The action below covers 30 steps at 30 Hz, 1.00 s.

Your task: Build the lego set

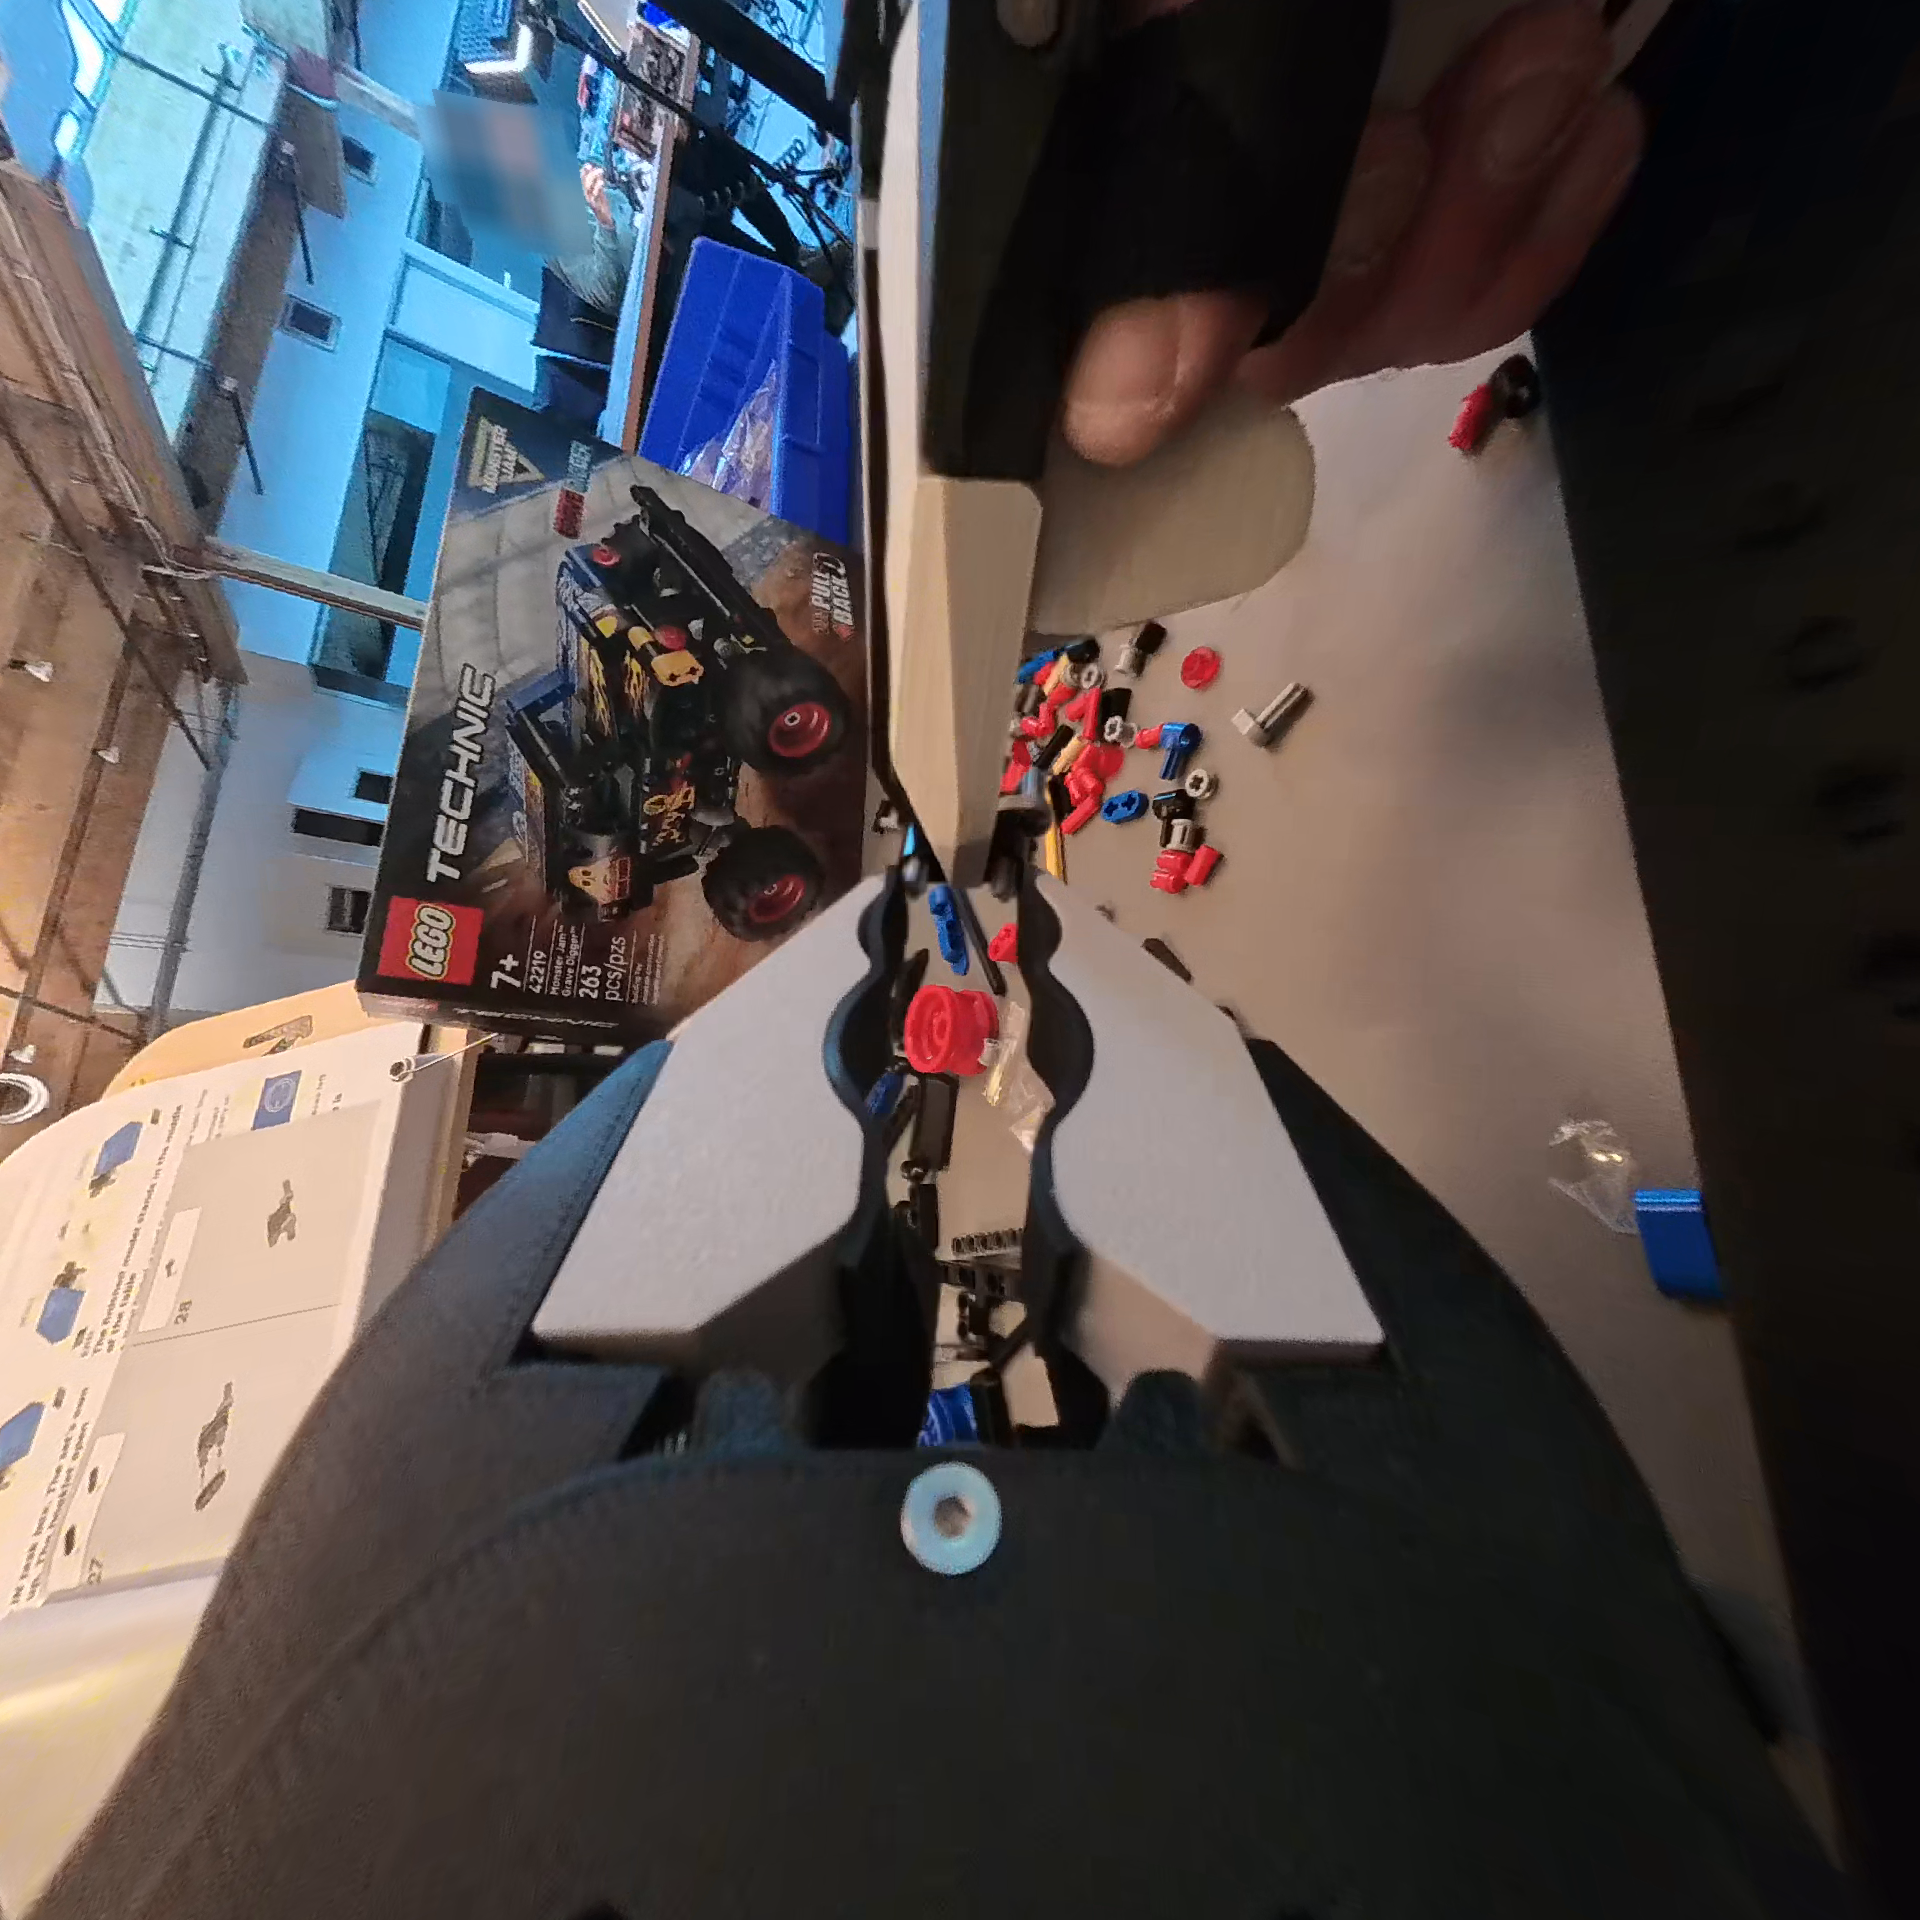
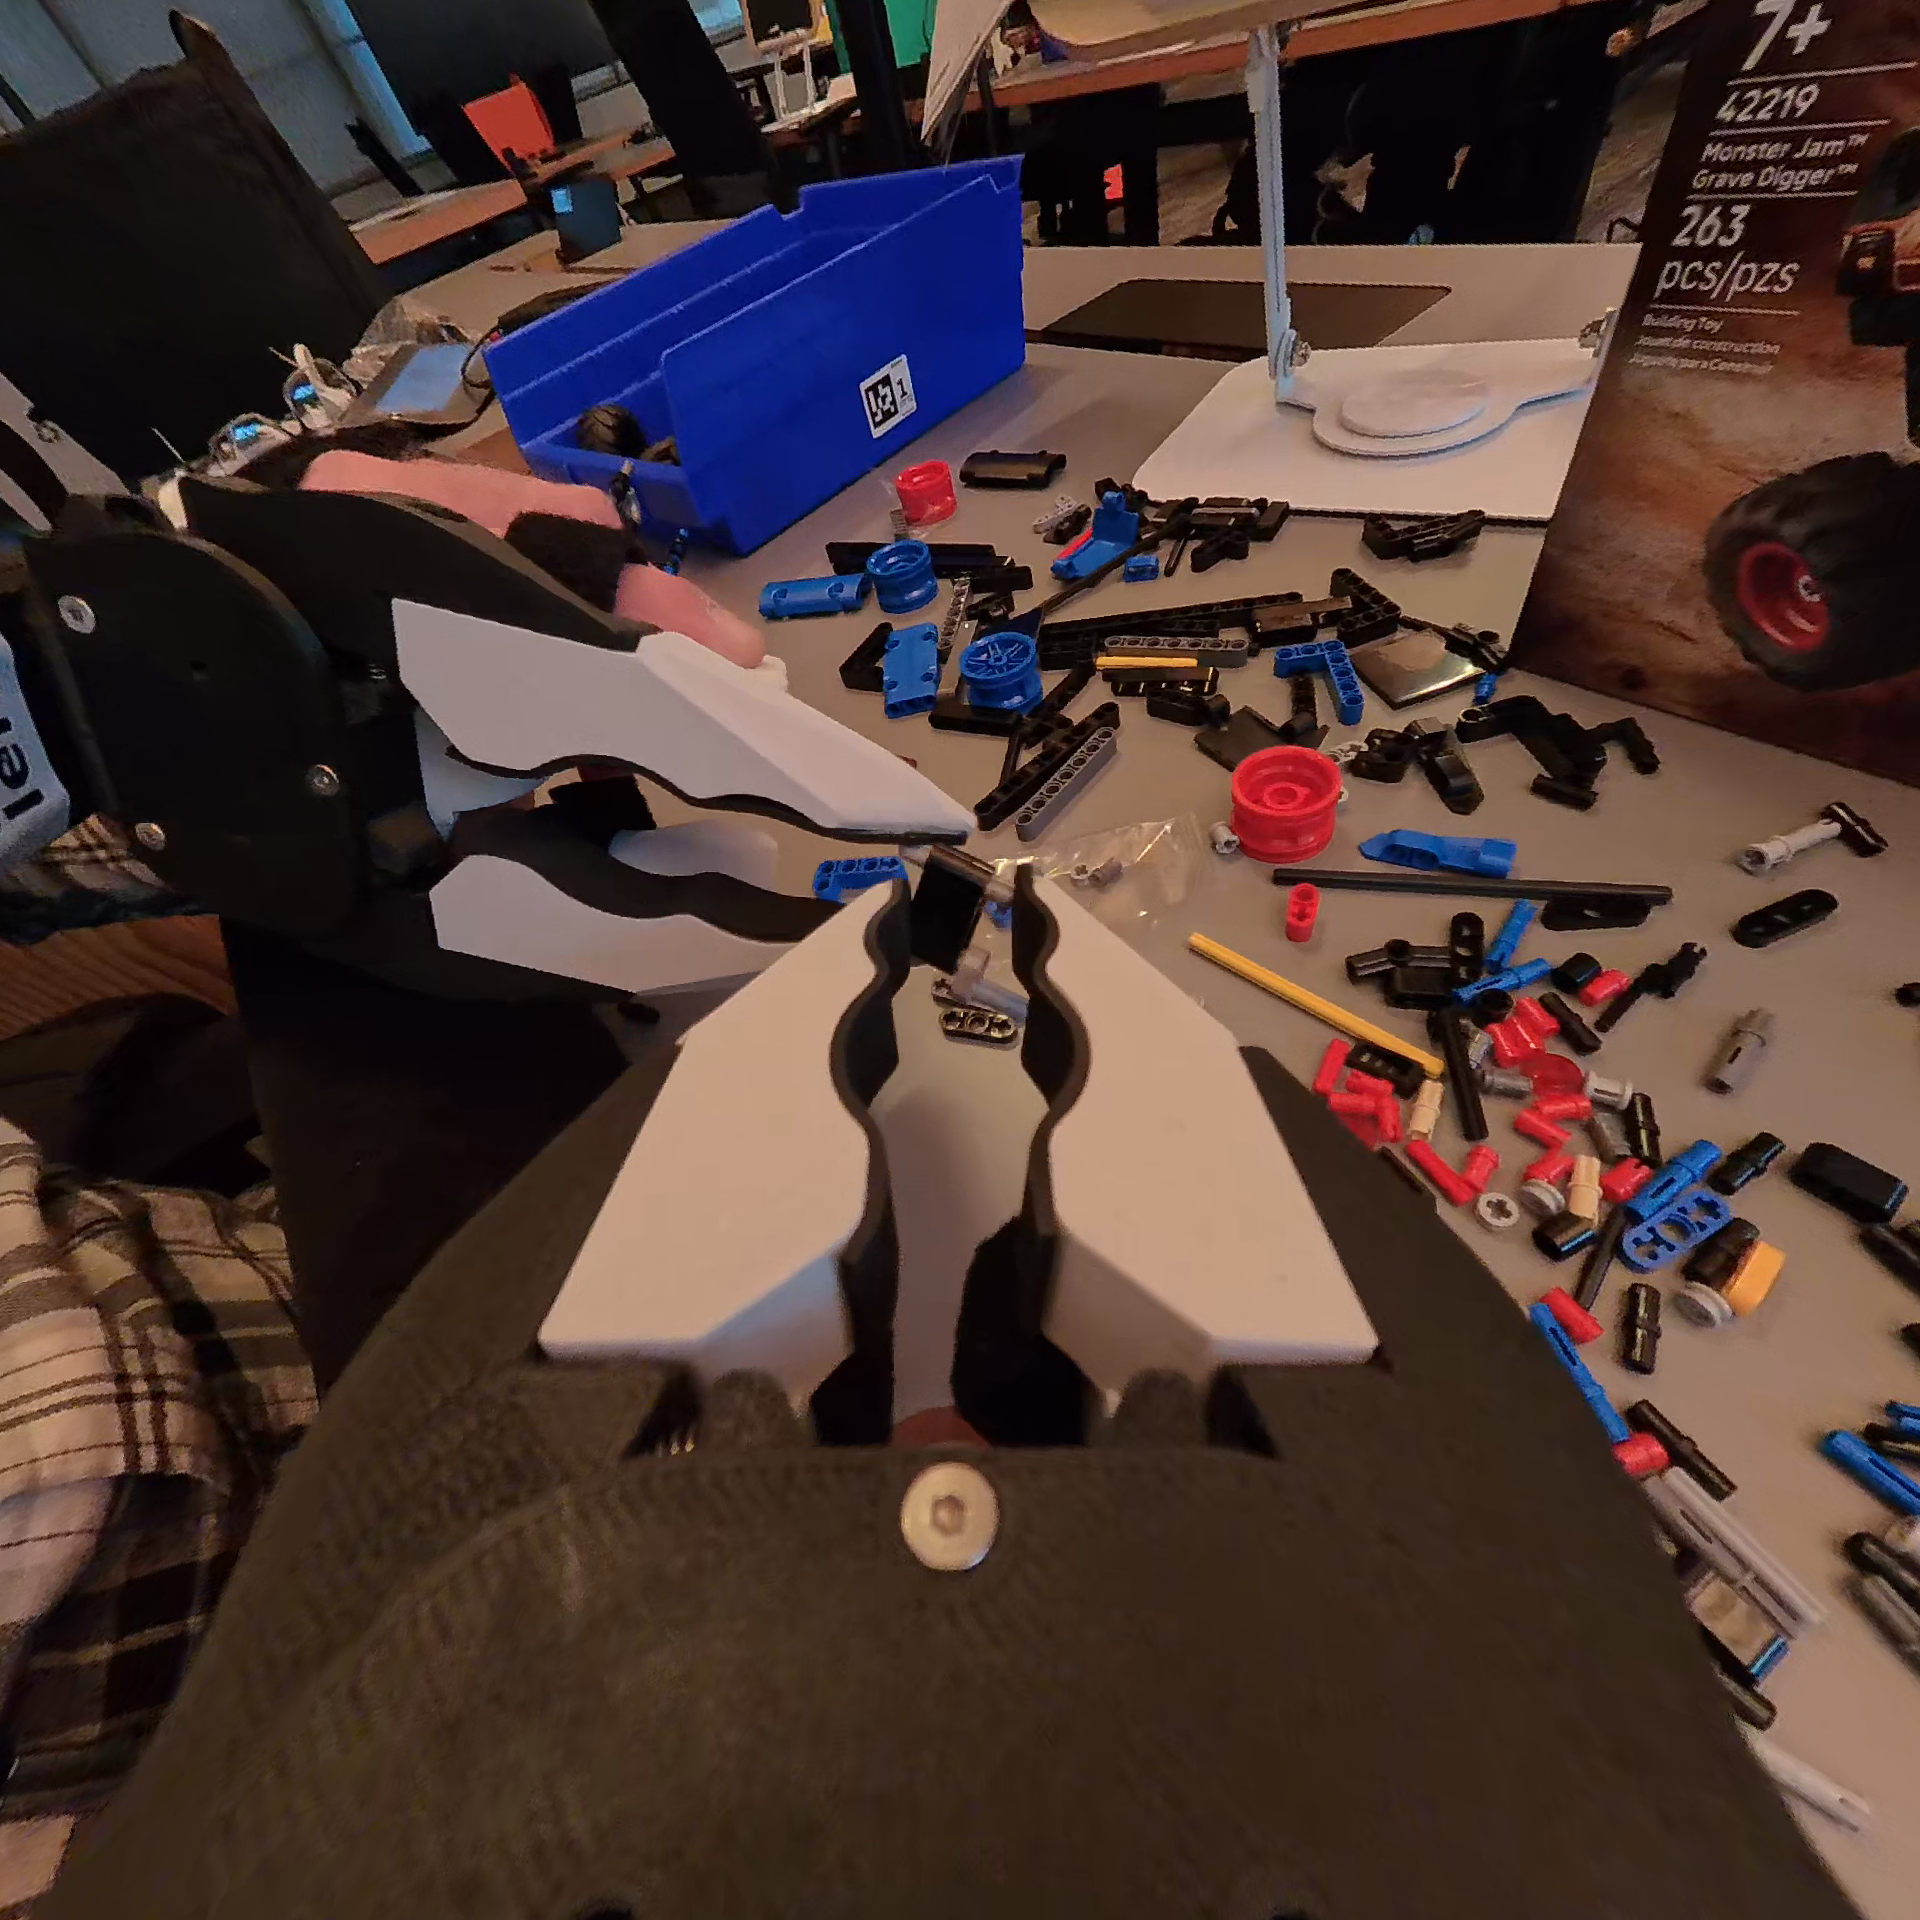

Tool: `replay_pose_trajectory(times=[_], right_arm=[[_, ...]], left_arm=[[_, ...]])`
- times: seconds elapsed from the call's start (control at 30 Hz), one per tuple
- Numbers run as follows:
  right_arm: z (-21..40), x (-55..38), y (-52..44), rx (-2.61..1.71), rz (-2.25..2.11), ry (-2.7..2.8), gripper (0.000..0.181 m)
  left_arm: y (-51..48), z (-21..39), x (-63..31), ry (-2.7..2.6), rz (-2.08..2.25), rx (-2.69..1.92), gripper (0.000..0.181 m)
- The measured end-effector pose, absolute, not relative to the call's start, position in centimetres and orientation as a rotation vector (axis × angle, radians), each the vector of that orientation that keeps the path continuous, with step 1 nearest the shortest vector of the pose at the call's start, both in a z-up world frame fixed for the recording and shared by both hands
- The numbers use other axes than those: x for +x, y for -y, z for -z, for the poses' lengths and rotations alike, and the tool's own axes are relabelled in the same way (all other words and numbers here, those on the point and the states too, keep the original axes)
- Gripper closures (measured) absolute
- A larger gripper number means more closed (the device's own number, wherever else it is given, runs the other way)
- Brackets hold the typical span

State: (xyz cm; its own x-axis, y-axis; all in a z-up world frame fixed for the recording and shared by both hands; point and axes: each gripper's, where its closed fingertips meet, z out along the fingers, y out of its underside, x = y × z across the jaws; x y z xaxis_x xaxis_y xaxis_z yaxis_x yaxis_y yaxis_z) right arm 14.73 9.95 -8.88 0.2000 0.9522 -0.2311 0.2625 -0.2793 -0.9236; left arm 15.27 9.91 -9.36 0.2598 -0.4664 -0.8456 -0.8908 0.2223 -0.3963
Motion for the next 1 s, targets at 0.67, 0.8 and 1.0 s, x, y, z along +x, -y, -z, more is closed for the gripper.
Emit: replay_pose_trajectory(times=[0.67,0.8,1.0], right_arm=[[8.6,16.4,-9.9,-1.527,-0.853,1.355,0.163],[8.4,16.0,-9.6,-1.496,-0.868,1.354,0.172],[8.5,15.8,-9.5,-1.531,-0.85,1.316,0.173]], left_arm=[[-10.3,8.5,15.2,-1.253,-0.224,-1.498,0.162],[-10.1,8.4,15.4,-1.247,-0.194,-1.498,0.162],[-10.1,8.5,15.3,-1.237,-0.198,-1.5,0.162]])
